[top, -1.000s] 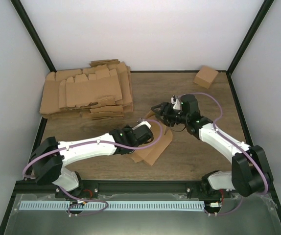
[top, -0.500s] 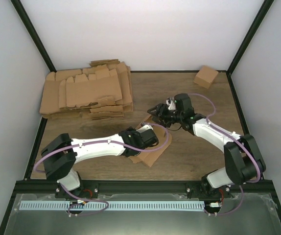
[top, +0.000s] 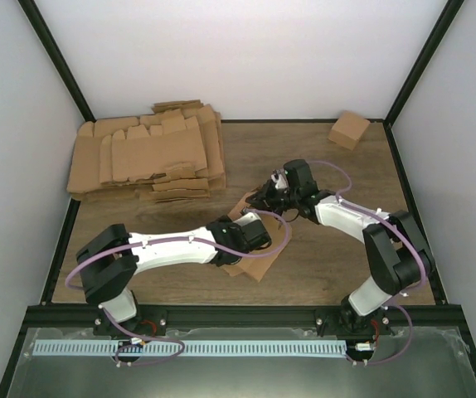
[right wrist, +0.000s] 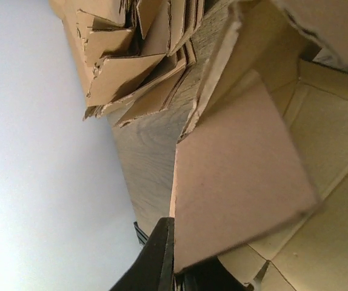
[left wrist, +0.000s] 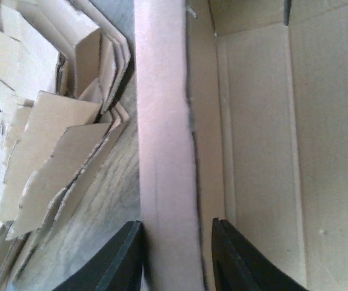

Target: Fold the paper box

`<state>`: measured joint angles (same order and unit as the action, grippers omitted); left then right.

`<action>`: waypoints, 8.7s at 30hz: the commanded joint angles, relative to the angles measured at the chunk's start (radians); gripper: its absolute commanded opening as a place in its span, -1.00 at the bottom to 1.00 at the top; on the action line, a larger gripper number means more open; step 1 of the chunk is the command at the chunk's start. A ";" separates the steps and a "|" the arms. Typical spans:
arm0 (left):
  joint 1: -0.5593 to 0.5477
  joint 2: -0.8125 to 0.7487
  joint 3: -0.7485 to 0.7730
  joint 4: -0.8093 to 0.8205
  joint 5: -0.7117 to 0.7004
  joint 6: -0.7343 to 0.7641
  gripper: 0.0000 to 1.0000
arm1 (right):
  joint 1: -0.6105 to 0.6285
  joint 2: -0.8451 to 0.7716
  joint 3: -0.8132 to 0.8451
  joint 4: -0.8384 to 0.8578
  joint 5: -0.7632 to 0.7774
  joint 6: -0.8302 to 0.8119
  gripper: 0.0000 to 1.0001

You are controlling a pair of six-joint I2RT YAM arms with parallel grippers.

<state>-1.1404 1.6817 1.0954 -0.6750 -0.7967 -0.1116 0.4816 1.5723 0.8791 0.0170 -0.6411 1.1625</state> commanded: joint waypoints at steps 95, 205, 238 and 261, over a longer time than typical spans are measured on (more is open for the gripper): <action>0.338 -0.016 0.099 0.018 0.816 0.004 0.09 | -0.102 -0.204 -0.101 -0.053 0.215 -0.512 -0.39; -0.206 0.059 0.091 -0.028 -0.133 -0.046 -0.93 | -0.109 -0.210 -0.162 -0.177 -0.088 -0.491 0.09; -0.292 0.195 0.258 -0.135 -0.019 -0.129 0.03 | -0.098 -0.218 -0.306 -0.147 -0.011 -0.579 -0.47; 0.069 -0.147 0.234 -0.032 0.726 -0.104 0.87 | -0.097 -0.229 -0.306 -0.145 0.011 -0.612 -0.47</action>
<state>-1.1465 1.5307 1.3987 -0.7284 -0.2218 -0.2428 0.3794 1.3449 0.5865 -0.0910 -0.6865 0.5762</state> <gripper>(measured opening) 0.932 0.265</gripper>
